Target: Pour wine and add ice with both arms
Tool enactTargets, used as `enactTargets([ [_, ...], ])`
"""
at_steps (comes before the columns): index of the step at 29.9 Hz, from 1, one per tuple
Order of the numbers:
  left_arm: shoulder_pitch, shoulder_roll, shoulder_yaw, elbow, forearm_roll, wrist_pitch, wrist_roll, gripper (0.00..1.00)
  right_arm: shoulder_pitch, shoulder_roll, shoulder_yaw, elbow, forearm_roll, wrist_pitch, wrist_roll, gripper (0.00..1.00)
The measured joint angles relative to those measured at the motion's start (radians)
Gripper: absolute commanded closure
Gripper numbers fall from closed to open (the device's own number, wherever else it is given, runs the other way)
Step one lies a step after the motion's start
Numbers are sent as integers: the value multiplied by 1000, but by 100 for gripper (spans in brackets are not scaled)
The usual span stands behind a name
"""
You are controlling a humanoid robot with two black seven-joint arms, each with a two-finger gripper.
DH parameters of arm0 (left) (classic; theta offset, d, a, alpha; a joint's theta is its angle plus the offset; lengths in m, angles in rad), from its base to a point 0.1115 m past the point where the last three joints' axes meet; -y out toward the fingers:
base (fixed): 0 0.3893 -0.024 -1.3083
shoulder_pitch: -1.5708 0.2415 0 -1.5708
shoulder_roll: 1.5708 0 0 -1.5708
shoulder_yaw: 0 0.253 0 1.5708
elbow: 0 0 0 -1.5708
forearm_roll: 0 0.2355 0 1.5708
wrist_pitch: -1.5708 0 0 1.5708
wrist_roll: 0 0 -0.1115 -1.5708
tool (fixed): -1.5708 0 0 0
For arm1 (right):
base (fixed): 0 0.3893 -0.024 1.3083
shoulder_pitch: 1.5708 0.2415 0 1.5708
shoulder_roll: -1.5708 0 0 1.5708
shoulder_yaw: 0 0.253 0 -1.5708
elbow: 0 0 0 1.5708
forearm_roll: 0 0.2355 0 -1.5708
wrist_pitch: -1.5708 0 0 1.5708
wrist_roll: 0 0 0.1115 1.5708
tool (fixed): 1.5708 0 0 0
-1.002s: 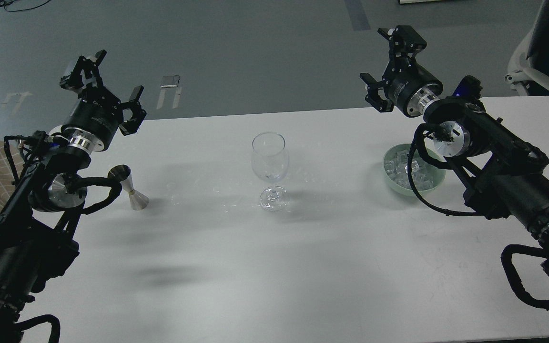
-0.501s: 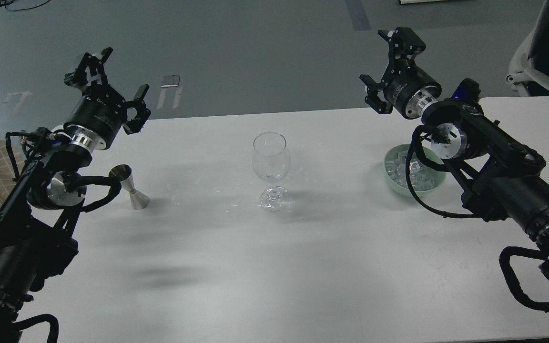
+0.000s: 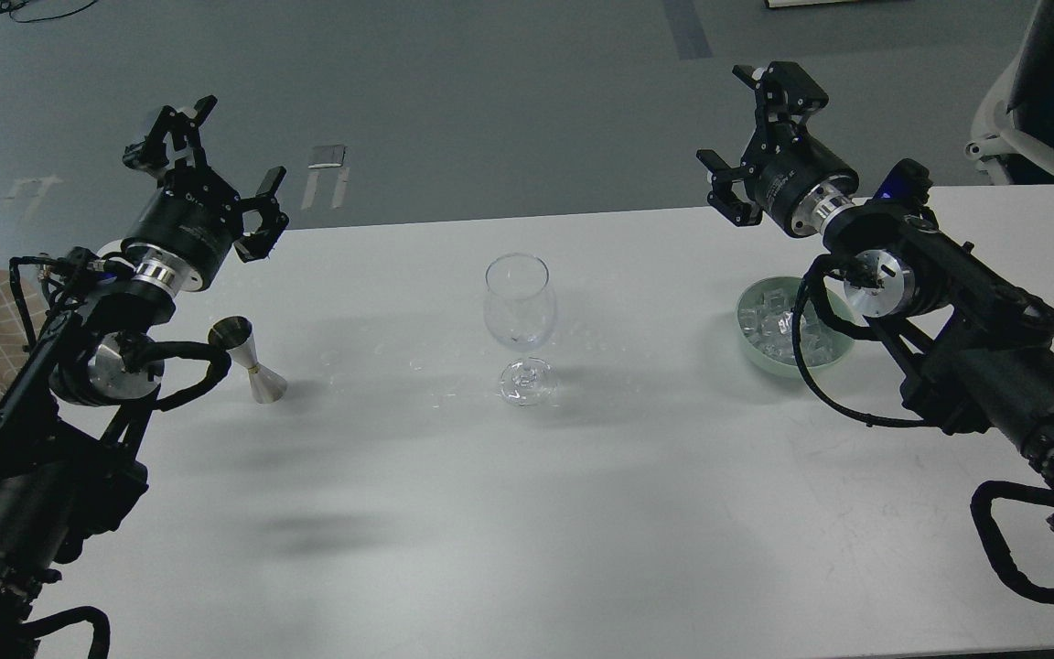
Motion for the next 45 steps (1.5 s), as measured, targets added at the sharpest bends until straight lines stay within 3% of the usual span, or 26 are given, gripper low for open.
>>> enactTargets([
  [31,38,25,4,-74,-114,13,8,2,-17,0,-26,-25,-2,7,27,0],
  [37,72,100,-9,-164,-207,34,62,2,-16,-5,-26,-23,-2,7,27,0],
  [41,135,219,-21,-270,-344,39,90,4,-16,-6,-25,-22,-1,7,28,0],
  [45,234,293,-73,-368,-514,77,189,3,-15,-1,-26,-25,-1,7,28,0],
])
